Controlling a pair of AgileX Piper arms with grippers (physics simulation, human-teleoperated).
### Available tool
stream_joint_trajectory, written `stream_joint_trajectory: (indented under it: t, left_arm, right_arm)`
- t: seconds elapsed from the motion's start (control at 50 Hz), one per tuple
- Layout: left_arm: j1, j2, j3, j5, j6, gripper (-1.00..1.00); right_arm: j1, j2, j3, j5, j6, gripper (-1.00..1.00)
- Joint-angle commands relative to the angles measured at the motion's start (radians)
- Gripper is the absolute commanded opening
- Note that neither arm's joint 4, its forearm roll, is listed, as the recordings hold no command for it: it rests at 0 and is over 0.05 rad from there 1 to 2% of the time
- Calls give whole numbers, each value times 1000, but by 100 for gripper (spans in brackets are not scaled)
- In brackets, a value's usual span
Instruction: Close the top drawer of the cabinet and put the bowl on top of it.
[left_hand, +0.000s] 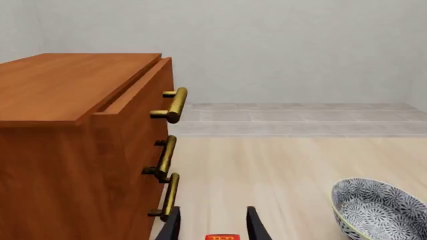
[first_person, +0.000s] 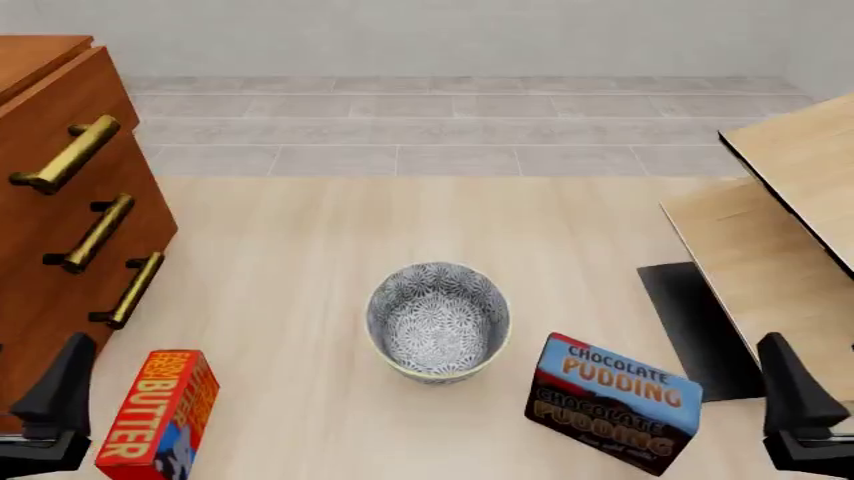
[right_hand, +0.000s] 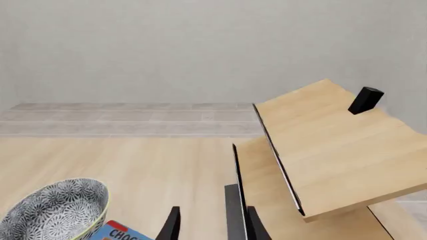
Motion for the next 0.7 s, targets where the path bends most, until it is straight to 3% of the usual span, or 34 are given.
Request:
stream_joint_trajectory:
  t: [0.02,0.52,0.56,0.66,0.7]
  left_arm:
    - [0,2,-4,2,0,100]
    - [-6,3,-4,3,0,100]
    - [-10,99,-3,-49,16,100]
    - [14,135,-94,-19,14,100]
    - [38,161,-124,-20,-26,100]
  right_arm:
    - [0,1,-6,6,0,100]
    - [-2,0,-2,4,0,100]
    - [-2,0,-2,4,0,100]
    - [-2,0,-2,4,0,100]
    - [-2,0,-2,4,1,100]
